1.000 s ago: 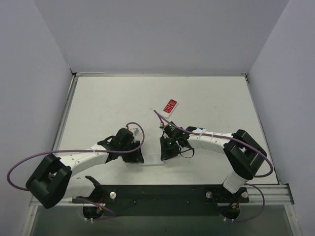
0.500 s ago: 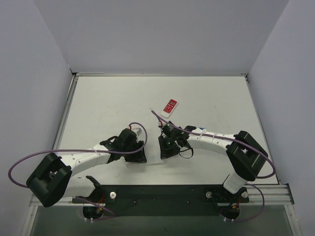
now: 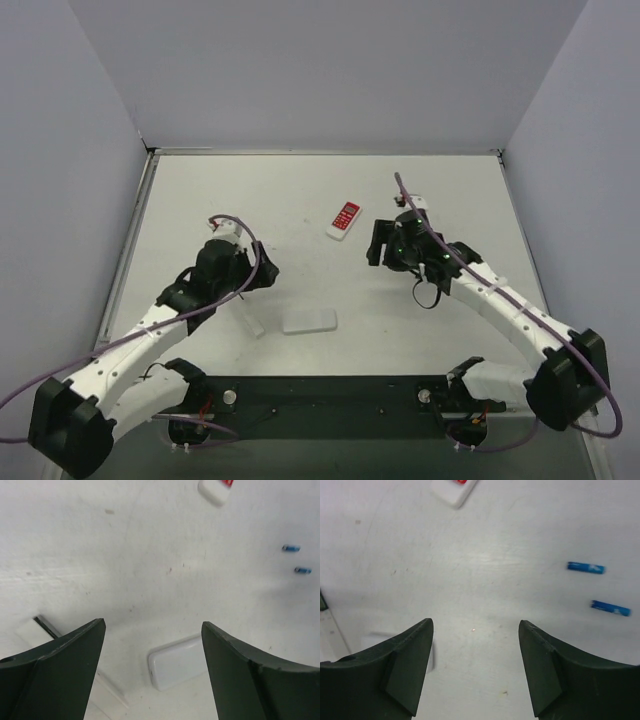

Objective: Load the batteries into the remote control

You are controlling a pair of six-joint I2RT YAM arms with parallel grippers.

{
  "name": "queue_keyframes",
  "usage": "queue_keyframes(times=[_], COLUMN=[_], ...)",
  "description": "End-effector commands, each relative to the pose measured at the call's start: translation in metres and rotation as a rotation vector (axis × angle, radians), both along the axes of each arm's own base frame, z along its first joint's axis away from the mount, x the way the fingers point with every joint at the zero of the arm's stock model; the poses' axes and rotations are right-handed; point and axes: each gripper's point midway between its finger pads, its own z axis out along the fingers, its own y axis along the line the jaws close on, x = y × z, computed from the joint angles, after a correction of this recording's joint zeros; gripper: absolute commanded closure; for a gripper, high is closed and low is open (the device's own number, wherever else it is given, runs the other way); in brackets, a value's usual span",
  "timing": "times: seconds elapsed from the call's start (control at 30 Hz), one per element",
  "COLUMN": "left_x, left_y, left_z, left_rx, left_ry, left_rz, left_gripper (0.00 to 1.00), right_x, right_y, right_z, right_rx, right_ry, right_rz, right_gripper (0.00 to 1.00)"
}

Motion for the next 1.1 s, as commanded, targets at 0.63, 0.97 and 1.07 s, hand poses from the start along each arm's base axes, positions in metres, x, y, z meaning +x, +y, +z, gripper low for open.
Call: queue_keyframes(times=[0.63, 0.97, 1.07], left_x=[-0.076, -0.079, -0.080], left_y=[0.182, 0.188, 0.187], left_z=[0.249, 0.243, 0.246], left_rx=[0.018, 0.008, 0.001], left_ry=[-1.040, -1.074, -1.088], left_rz=[0.536, 0.566, 0.560], left_gripper=[0.07, 0.05, 0.05], right_x=[-0.078, -0.080, -0.079], right_y=[-0.245, -0.250, -0.248], right_z=[0.165, 0.161, 0.157], right_rx=[-0.242, -0.267, -0.266], right_ry=[-0.715, -0.719, -0.712], right_rz=[-0.777, -0.789, -0.787], right_gripper=[0.01, 0.02, 0.02])
